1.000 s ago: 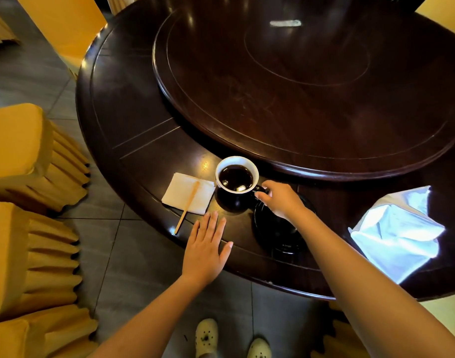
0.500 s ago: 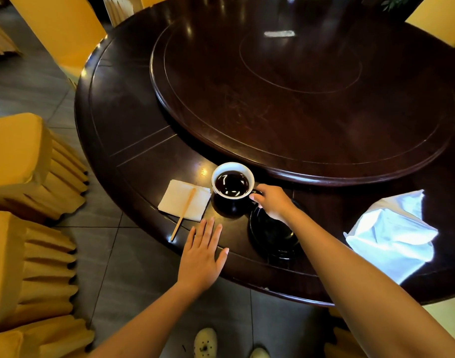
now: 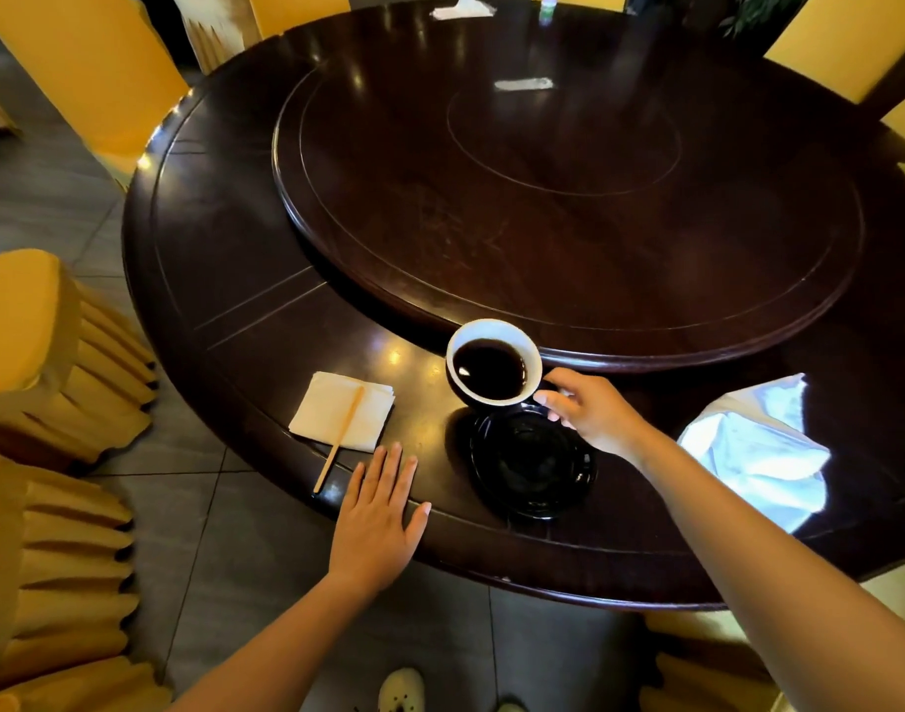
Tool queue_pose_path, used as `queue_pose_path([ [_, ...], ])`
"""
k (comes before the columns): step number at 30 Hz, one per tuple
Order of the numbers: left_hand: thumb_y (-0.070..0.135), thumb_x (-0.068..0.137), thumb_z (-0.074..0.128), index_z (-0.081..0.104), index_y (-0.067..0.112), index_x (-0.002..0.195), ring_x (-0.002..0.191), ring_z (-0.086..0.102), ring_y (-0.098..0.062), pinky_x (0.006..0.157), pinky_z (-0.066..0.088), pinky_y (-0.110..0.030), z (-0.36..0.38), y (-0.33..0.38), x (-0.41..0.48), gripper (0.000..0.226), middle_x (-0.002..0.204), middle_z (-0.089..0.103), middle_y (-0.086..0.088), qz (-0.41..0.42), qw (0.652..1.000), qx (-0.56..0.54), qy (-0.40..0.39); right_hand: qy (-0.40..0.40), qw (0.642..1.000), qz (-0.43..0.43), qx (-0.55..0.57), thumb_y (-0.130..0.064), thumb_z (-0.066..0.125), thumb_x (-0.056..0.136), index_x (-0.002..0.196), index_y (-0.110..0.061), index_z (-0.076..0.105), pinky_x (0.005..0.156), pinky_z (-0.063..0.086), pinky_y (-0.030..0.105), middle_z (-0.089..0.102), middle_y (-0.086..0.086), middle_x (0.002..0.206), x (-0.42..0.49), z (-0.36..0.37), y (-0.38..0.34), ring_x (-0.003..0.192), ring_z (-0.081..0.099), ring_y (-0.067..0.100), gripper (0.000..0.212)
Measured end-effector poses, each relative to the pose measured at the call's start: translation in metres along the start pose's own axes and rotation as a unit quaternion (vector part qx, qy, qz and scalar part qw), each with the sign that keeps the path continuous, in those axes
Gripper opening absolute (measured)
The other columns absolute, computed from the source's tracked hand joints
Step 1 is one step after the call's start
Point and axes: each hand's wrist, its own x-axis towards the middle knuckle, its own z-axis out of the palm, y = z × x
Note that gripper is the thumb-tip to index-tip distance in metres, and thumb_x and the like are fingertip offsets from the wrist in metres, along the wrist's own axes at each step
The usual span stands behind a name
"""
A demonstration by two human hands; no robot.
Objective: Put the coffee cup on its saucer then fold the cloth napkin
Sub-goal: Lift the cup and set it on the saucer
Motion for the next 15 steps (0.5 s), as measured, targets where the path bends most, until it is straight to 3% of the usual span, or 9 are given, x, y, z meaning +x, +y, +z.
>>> queue_pose_path([
  [3, 0.056, 0.092, 0.008, 0.028, 0.017, 0.143, 0.141, 0.011, -0.018, 0.113, -0.003, -0.030, 0.000, -0.001, 0.000, 0.067, 0.151, 0.027, -0.007, 0.002, 1.000, -0.003, 0.002, -0.007, 1.000, 0.011, -0.007, -0.020, 0.053, 0.092, 0.081, -0.036, 0.056, 0.061, 0.043, 0.020, 0.058, -0.001, 0.067, -0.016, -0.012, 0.017, 0.070, 0.058, 0.015, 0.020],
  [8, 0.055, 0.093, 0.009, 0.031, 0.015, 0.142, 0.140, 0.015, -0.019, 0.113, 0.000, -0.031, -0.001, 0.001, 0.000, 0.067, 0.150, 0.029, -0.009, 0.006, 1.000, -0.008, 0.005, -0.010, 1.000, 0.023, -0.019, -0.018, 0.055, 0.092, 0.084, -0.021, 0.059, 0.061, 0.046, 0.020, 0.057, -0.001, 0.064, -0.039, -0.014, 0.046, 0.068, 0.061, 0.011, 0.010],
  [11, 0.055, 0.093, 0.009, 0.030, 0.015, 0.142, 0.140, 0.014, -0.019, 0.113, 0.001, -0.032, -0.001, 0.000, 0.000, 0.067, 0.150, 0.028, -0.009, 0.006, 1.000, -0.009, 0.010, -0.023, 0.999, 0.024, -0.027, -0.019, 0.054, 0.092, 0.089, -0.016, 0.061, 0.064, 0.048, 0.026, 0.059, -0.002, 0.065, -0.048, -0.011, 0.059, 0.072, 0.064, 0.023, 0.008],
  [15, 0.056, 0.093, 0.009, 0.027, 0.016, 0.143, 0.140, 0.012, -0.018, 0.113, -0.001, -0.031, 0.000, 0.000, 0.000, 0.066, 0.150, 0.027, -0.008, 0.003, 1.000, -0.008, 0.016, -0.039, 0.999, 0.015, -0.030, -0.021, 0.054, 0.092, 0.081, -0.038, 0.054, 0.067, 0.049, 0.028, 0.058, -0.002, 0.066, -0.055, -0.007, 0.065, 0.076, 0.065, 0.026, 0.020],
])
